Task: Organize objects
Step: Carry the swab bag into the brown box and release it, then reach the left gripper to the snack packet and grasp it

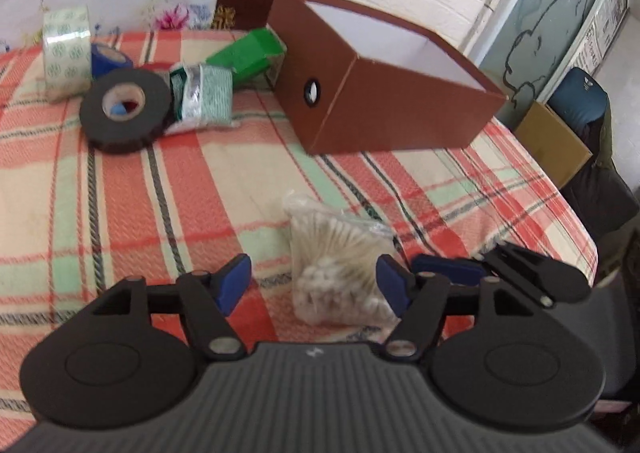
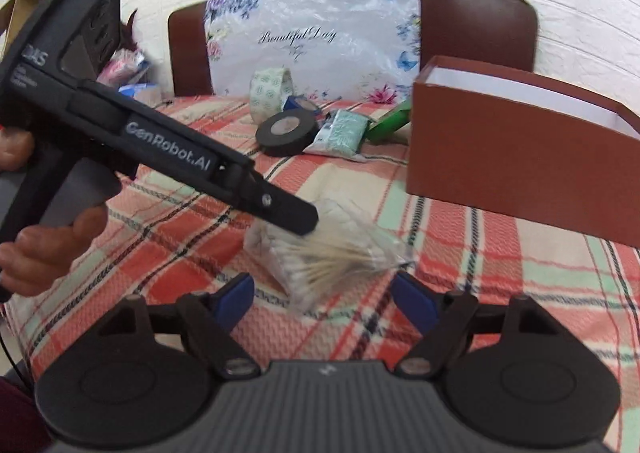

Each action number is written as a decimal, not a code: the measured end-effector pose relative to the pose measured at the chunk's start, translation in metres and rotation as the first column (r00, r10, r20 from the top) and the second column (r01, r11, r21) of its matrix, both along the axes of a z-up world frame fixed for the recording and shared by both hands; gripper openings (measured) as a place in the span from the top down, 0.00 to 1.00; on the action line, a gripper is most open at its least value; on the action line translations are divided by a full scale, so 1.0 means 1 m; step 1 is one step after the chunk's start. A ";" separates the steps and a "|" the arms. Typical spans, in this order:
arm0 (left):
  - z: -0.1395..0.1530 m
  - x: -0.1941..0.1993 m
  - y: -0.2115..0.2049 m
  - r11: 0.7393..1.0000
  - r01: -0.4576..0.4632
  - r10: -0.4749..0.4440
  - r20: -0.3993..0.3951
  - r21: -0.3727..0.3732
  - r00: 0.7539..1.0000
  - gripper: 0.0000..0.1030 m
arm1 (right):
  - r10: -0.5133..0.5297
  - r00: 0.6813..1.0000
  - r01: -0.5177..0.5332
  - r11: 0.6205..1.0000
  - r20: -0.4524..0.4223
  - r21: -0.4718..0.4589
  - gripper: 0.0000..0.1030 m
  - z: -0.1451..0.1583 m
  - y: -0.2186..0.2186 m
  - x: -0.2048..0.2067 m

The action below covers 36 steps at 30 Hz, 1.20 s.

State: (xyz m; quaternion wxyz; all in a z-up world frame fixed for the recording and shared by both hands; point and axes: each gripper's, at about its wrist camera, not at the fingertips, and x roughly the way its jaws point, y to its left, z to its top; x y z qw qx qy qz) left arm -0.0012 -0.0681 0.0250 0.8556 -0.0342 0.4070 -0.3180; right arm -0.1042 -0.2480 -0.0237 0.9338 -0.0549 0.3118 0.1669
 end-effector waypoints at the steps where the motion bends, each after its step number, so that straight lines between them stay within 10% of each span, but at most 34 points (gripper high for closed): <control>1: -0.005 0.000 -0.004 1.000 0.010 -0.010 -0.014 0.010 1.000 0.36 | 0.000 1.000 -0.001 1.000 -0.016 -0.007 0.29 -0.004 0.002 0.007; 3: -0.008 0.001 -0.007 0.999 0.050 -0.050 -0.009 -0.017 0.999 0.62 | -0.004 0.999 0.004 1.000 -0.048 0.001 0.37 -0.011 0.006 0.021; 6: 0.009 0.004 -0.017 0.998 0.067 -0.067 0.015 -0.013 0.998 0.68 | 0.023 0.999 -0.022 1.000 -0.026 0.012 0.63 -0.006 0.009 0.027; 16: 0.094 0.050 -0.088 0.973 0.175 -0.139 0.226 -0.147 0.964 0.69 | -0.147 0.946 0.166 0.985 0.289 -0.041 0.65 0.063 -0.041 0.044; 27: 0.077 0.120 -0.194 0.989 0.127 -0.108 0.214 -0.079 0.971 0.65 | -0.340 0.898 0.376 0.923 0.281 -0.086 0.52 0.055 -0.127 0.132; 36: 0.088 0.063 -0.126 0.991 0.117 -0.088 0.335 -0.067 0.938 0.62 | -0.410 0.863 0.409 0.910 0.296 0.068 0.50 0.053 -0.125 0.080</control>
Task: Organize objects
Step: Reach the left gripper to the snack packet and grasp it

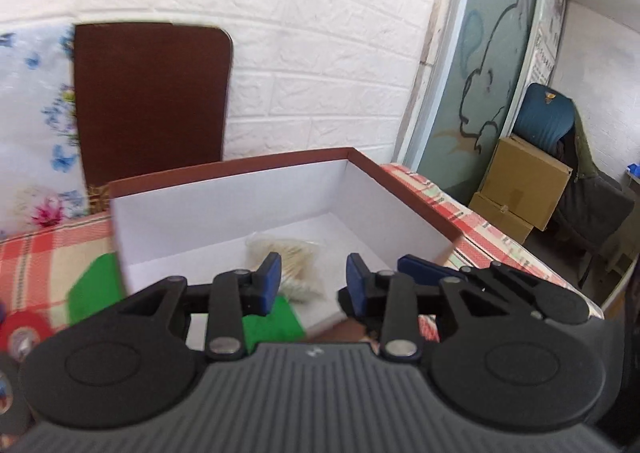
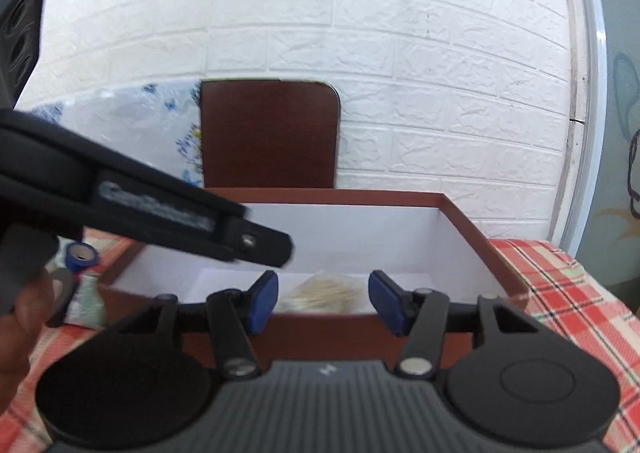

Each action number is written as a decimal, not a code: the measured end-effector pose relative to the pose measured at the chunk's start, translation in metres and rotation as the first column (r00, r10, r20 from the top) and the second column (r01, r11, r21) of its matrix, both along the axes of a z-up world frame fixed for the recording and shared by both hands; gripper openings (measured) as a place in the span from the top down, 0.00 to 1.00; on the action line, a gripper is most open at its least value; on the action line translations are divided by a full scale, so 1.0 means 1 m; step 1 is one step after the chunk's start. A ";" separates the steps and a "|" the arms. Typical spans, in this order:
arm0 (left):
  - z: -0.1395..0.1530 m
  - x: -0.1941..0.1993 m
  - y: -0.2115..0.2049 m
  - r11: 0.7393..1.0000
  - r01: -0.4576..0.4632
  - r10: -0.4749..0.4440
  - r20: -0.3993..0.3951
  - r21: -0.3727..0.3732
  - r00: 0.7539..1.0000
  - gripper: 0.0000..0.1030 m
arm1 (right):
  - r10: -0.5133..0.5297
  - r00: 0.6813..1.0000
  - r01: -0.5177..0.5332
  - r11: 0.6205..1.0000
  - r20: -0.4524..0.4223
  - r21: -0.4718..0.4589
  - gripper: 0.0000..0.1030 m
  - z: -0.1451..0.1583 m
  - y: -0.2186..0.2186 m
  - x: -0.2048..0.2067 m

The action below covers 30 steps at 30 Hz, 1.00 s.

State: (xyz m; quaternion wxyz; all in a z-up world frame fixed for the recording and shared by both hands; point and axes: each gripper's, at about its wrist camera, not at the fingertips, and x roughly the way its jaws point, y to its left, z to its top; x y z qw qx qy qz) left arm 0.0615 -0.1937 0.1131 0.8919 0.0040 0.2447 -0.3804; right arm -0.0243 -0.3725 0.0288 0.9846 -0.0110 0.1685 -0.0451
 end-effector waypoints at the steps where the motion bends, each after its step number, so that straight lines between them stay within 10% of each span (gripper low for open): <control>1: -0.002 -0.010 0.017 1.000 0.000 0.000 0.005 -0.007 1.000 0.62 | 0.013 1.000 -0.013 1.000 0.015 0.020 0.49 -0.001 0.006 -0.012; 7: -0.052 -0.039 0.115 0.982 -0.161 0.169 -0.070 0.103 0.983 0.60 | 0.204 0.976 -0.199 0.978 -0.079 0.066 0.50 -0.020 0.070 -0.039; 16: -0.098 -0.028 0.251 0.820 -0.543 0.560 -0.057 0.181 0.826 0.60 | 0.375 0.897 -0.377 0.925 -0.236 0.037 0.48 -0.042 0.171 0.016; 25: -0.106 -0.027 0.283 0.837 -0.546 0.538 -0.133 -0.027 0.832 0.58 | 0.272 0.908 -0.272 0.961 -0.318 0.044 0.51 -0.073 0.196 0.119; 30: -0.109 -0.025 0.284 0.843 -0.536 0.528 -0.134 -0.034 0.839 0.55 | 0.332 0.886 -0.321 0.943 -0.324 0.088 0.52 -0.063 0.190 0.087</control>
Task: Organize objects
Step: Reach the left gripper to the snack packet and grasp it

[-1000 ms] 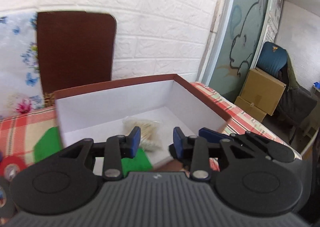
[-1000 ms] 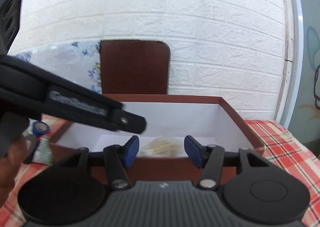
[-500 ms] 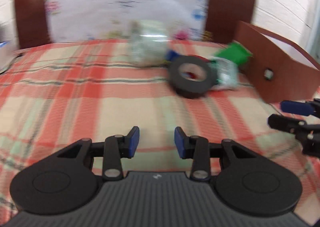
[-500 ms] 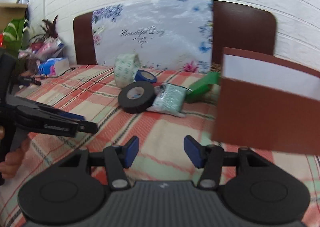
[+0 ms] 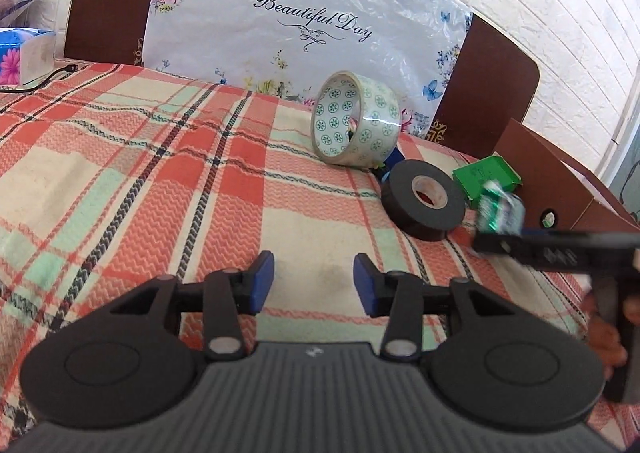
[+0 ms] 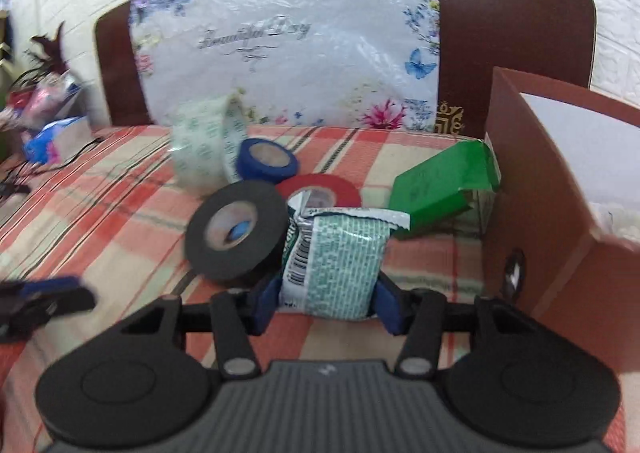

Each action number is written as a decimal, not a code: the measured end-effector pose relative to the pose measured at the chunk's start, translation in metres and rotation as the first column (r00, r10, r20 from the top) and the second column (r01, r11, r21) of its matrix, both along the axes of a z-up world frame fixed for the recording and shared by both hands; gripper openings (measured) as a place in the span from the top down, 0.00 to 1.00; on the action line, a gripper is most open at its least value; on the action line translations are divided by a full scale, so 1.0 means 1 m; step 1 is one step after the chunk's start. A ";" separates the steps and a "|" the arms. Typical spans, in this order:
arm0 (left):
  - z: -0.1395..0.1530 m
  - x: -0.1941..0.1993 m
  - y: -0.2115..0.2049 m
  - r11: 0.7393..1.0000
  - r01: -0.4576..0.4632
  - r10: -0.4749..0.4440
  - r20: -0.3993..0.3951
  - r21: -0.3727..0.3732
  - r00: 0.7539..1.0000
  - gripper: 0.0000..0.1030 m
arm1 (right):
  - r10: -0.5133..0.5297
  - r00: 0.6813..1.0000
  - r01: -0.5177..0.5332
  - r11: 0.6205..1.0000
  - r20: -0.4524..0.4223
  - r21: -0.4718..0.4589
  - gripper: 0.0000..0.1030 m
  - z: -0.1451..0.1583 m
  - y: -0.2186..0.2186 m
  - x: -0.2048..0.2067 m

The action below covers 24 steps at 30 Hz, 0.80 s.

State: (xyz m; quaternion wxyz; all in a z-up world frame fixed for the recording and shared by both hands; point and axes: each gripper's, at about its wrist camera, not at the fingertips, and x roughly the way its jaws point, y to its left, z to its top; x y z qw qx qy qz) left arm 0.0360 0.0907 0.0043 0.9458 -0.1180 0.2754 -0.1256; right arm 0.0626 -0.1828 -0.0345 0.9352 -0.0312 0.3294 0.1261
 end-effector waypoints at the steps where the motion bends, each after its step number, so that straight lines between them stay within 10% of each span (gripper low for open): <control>1: 0.000 -0.001 0.000 1.000 0.000 0.000 0.000 0.005 1.000 0.55 | 0.021 1.000 -0.021 1.000 -0.008 -0.018 0.52 0.002 0.000 -0.013; 5: 0.007 -0.005 -0.012 0.998 0.023 -0.021 -0.032 0.059 0.999 0.55 | 0.113 0.990 -0.119 0.991 -0.078 -0.068 0.52 0.005 -0.009 -0.072; 7: 0.014 -0.010 -0.021 0.995 0.100 -0.102 -0.076 -0.032 0.992 0.55 | 0.145 0.985 -0.154 0.983 -0.092 -0.103 0.50 0.008 -0.014 -0.101; 11: 0.038 -0.027 -0.065 0.945 0.295 -0.310 -0.089 -0.144 0.947 0.48 | 0.114 0.993 -0.115 0.985 -0.016 -0.128 0.23 0.016 -0.025 -0.134; 14: 0.055 -0.040 -0.096 0.910 0.398 -0.408 -0.084 -0.121 0.909 0.27 | 0.115 0.993 -0.114 0.988 0.007 -0.105 0.23 0.014 -0.029 -0.141; 24: 0.044 -0.060 -0.140 0.859 0.500 -0.510 -0.274 -0.111 0.815 0.34 | 0.132 0.991 -0.129 0.986 0.021 -0.105 0.23 0.006 -0.039 -0.167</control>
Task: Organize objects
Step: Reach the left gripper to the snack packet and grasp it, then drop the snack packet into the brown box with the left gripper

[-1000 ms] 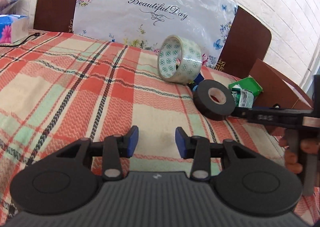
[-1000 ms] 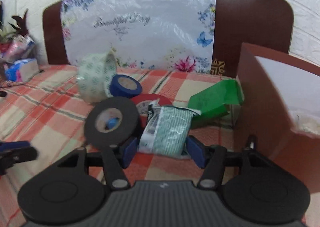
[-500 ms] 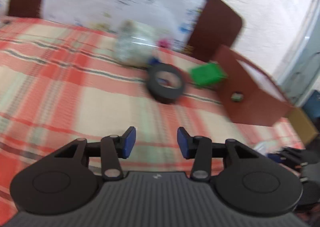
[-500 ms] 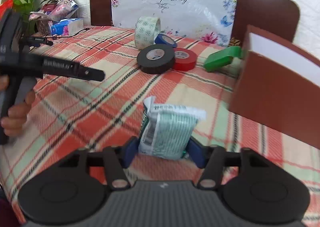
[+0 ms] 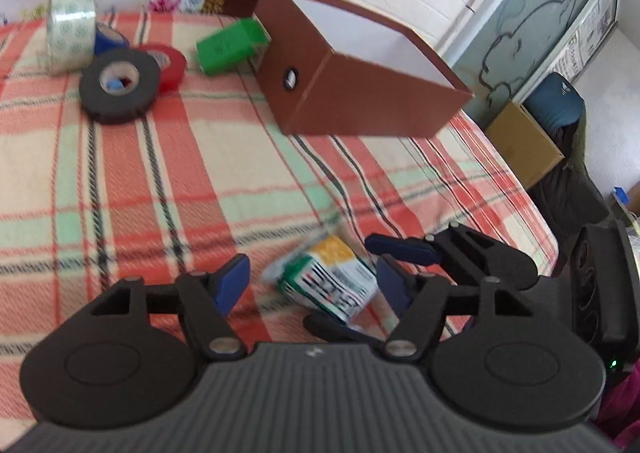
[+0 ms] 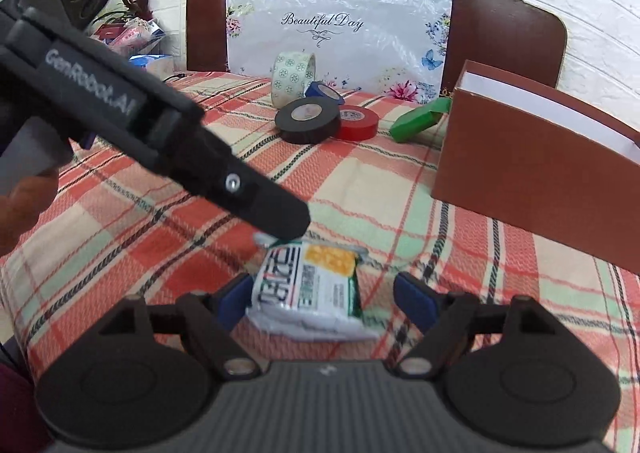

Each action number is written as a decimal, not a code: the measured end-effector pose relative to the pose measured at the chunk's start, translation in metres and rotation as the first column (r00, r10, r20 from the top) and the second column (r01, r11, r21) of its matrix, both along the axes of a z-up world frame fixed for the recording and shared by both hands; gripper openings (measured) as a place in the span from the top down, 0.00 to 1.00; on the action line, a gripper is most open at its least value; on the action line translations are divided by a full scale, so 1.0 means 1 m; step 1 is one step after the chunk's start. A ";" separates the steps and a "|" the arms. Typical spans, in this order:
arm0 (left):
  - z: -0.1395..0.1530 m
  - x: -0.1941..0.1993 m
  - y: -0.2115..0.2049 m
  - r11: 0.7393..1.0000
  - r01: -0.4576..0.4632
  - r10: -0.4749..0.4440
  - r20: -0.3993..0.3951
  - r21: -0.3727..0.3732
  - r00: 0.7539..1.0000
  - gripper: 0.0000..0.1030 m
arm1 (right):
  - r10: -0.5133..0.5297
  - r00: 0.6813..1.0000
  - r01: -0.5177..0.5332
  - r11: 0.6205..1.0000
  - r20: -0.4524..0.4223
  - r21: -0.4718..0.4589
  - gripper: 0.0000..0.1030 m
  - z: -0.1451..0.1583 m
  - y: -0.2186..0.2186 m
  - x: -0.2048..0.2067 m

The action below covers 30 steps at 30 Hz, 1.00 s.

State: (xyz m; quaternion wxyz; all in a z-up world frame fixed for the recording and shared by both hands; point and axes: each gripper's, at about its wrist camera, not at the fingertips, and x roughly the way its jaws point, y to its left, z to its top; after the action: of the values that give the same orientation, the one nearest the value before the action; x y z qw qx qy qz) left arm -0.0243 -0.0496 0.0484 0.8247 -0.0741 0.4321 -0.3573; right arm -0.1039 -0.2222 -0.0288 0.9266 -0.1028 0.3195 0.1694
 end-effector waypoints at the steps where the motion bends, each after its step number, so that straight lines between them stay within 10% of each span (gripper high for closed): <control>1: -0.001 -0.002 -0.003 1.000 0.015 -0.015 -0.013 -0.005 1.000 0.34 | 0.009 1.000 -0.009 1.000 0.008 -0.005 0.23 0.000 -0.001 -0.005; 11: -0.015 0.012 -0.034 0.997 0.053 -0.050 -0.059 0.054 0.997 0.67 | 0.000 1.000 0.000 0.999 -0.014 0.046 0.57 -0.007 -0.005 0.001; 21: 0.077 0.076 -0.091 0.998 0.066 -0.069 0.285 0.020 0.956 0.66 | -0.147 0.922 0.149 0.989 0.359 0.025 0.57 0.061 -0.036 0.055; 30: 0.053 0.145 -0.131 0.999 -0.018 0.010 0.262 0.028 0.965 0.65 | -0.277 0.925 0.269 0.961 0.261 0.067 0.49 0.050 -0.077 0.149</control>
State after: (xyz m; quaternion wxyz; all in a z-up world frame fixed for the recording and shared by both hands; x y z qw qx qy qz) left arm 0.1202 -0.1810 0.1013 0.8781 -0.0169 0.3241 -0.3517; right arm 0.0447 -0.2990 0.0215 0.9772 -0.0653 0.2000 0.0282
